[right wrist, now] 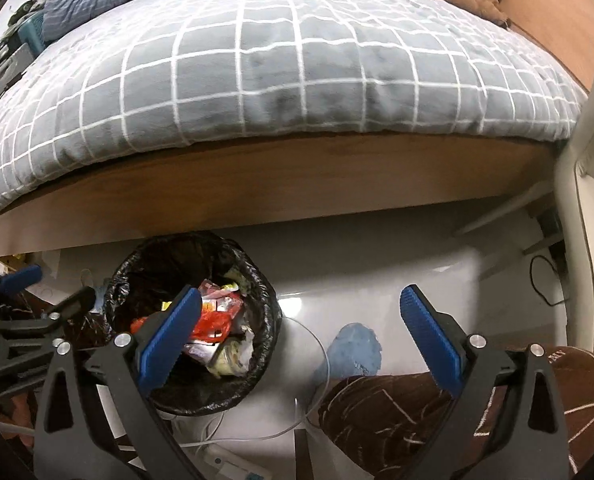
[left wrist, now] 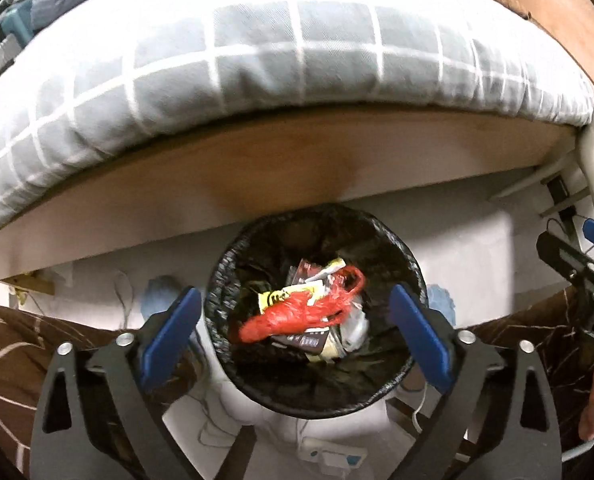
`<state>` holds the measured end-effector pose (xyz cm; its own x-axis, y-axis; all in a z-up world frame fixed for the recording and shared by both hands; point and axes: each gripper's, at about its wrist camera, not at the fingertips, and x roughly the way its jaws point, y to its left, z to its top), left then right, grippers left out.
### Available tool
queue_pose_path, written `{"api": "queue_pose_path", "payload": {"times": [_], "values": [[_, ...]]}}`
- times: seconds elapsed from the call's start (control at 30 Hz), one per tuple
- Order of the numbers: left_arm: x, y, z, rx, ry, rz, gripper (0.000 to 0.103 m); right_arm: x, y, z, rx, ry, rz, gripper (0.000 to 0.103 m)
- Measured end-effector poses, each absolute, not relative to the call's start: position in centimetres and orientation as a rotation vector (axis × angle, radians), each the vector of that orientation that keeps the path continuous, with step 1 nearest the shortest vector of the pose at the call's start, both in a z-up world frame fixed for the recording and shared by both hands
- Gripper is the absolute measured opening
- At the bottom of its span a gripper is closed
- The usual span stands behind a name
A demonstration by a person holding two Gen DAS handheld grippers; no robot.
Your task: Collect trash
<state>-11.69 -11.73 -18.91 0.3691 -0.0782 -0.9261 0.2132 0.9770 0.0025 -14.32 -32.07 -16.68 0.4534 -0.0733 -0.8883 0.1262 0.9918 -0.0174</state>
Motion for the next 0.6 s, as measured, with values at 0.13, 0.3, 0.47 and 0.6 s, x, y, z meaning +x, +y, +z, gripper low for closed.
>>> {"api": "queue_pose_path", "payload": {"times": [0.13, 0.3, 0.47, 0.6], "values": [[-11.8, -9.8, -16.2, 0.102, 1.12, -0.154, 0.097, -14.3, -30.5, -14.8, 0.027, 1.056, -0.098, 0.095], [-13.0, -8.0, -11.1, 0.086, 1.033, -0.121, 0.097, -14.7, -28.7, -11.1, -0.021, 0.976, -0.08, 0.095], [-14.6, -7.1, -7.4, 0.082, 0.961, -0.113, 0.097, -15.6, -27.5, -7.2, -0.027, 0.896, -0.058, 0.095], [-16.2, -6.6, -5.1, 0.054, 0.908, -0.114, 0.097, -16.7, -26.9, -4.6, -0.011, 0.841, -0.038, 0.095]]}}
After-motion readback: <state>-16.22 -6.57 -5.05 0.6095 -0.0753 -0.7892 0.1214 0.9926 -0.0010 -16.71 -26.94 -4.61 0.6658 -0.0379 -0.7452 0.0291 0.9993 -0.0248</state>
